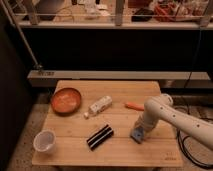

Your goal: Place the white sponge in the ceramic cup

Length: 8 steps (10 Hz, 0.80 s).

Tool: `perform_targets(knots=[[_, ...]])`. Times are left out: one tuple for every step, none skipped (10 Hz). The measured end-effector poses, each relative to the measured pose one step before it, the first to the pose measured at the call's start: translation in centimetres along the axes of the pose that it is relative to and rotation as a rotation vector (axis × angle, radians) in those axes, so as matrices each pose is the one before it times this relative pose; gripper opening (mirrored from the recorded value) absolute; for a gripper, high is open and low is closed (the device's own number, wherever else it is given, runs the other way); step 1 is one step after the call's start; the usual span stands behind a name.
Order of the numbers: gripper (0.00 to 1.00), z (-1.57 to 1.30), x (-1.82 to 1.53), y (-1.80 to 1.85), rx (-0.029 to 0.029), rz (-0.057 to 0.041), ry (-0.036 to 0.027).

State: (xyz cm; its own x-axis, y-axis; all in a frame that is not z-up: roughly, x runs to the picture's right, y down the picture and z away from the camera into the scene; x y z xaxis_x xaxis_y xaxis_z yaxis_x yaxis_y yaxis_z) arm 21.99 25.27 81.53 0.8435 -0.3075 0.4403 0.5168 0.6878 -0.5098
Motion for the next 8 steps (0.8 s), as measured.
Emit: perform_targets(knots=[[0.35,0.091,0.015,-0.075,0.00039,-0.00036,-0.00229],[0.33,0.085,-0.028,-0.114,-0.00031,-0.00272,-0.00105],[0.26,-0.072,-0.222,0.008,0.00076,-0.01172,0.00698],[0.16,-0.557,-0.426,-0.208,0.00327,-0.00732,0.0074],[0.07,-1.023,-0.543,-0.602,0.00941,-0.00992,0.00572],[0.03,-1.759,-0.656,-0.592,0.00432,-0.01019,0.00486],[0.03,-0.916,-0.229,-0.15,0.00021,-0.00344,0.00387],[0.03,-0.933,-0.262,-0.15,0.00311,-0.00709,0.00755]])
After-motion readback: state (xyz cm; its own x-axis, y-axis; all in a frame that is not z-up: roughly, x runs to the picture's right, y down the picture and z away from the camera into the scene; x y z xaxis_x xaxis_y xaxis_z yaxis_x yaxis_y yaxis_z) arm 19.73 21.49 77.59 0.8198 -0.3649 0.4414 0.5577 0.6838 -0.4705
